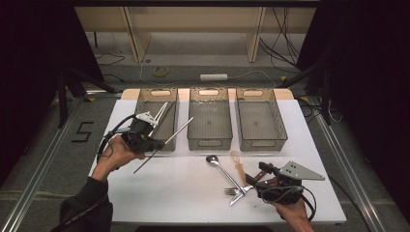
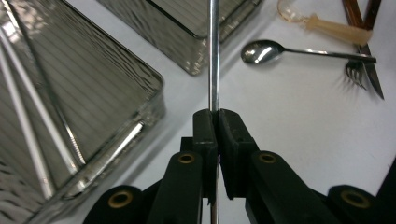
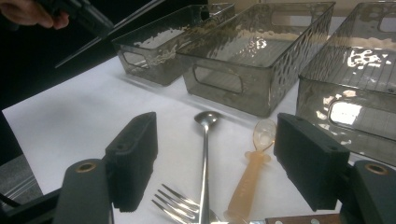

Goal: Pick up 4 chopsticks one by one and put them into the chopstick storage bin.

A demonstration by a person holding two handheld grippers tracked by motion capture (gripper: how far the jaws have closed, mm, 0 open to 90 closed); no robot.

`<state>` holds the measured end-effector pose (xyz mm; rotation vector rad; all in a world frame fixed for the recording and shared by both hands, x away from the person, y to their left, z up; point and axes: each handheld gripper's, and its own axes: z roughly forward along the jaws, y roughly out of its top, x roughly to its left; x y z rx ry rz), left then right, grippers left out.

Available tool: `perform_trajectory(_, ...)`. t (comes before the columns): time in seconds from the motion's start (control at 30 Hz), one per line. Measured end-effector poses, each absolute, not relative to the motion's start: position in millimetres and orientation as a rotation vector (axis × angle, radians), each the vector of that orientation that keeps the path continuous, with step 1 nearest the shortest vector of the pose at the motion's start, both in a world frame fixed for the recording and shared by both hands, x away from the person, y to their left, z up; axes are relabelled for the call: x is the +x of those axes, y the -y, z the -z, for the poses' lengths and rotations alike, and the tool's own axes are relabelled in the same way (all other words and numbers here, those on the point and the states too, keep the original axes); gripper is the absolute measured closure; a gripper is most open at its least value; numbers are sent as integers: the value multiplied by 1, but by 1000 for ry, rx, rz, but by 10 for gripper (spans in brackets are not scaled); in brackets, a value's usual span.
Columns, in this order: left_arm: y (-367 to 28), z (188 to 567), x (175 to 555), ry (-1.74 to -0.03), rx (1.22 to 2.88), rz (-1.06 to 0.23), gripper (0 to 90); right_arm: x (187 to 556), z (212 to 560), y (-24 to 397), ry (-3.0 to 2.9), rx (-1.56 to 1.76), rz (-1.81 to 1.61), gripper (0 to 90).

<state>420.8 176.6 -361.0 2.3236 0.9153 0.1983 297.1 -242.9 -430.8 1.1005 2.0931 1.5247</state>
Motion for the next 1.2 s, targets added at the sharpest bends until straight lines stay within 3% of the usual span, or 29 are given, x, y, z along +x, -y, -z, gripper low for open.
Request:
perform_trajectory(0.57,-201,337,487,-1127,2162,-379,852,297,431,242,-2097,1101,-1521,314)
perform_trajectory(1.2,-215,363,531,-1317,2040,-453,852,297,431,243,-2098,1097,-1529,314)
